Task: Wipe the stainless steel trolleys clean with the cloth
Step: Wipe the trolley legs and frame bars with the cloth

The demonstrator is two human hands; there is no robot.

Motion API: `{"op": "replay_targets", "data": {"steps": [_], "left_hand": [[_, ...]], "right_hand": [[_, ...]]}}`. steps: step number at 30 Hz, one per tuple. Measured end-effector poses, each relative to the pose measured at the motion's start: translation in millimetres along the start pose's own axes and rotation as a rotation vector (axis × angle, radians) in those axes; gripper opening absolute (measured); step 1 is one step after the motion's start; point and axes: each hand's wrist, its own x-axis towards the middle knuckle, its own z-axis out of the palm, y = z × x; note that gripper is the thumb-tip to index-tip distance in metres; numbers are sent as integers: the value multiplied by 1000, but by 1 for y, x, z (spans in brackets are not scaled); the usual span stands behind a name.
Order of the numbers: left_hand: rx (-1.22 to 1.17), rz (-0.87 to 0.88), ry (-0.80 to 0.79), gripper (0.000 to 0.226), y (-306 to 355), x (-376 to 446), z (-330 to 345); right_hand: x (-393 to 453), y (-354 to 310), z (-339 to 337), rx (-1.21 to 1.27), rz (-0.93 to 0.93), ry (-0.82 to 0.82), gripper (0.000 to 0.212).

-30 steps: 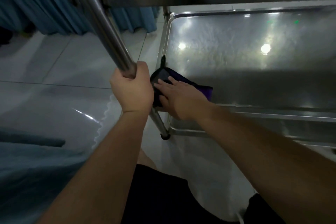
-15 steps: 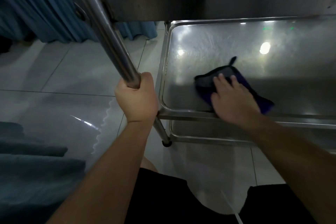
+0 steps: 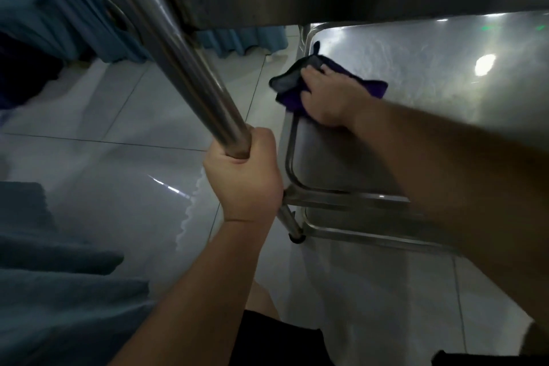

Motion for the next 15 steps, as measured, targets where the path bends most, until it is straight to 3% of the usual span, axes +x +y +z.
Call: {"op": "replay_targets", "data": {"steps": [5,9,12,15], "left_hand": [[-11,4,20,25,-1,1,2],[-29,38,25,28,-2,-1,2],[-4,54,42,27,-2,0,2],[-35,58,8,23,0,0,3]], "right_hand": [[39,13,-11,13,90,2,62],[11,-7,-2,20,48,25,61],[-44,-33,16,28,-71,14,67],[-91,-48,35,64,-235,-102,69]]}}
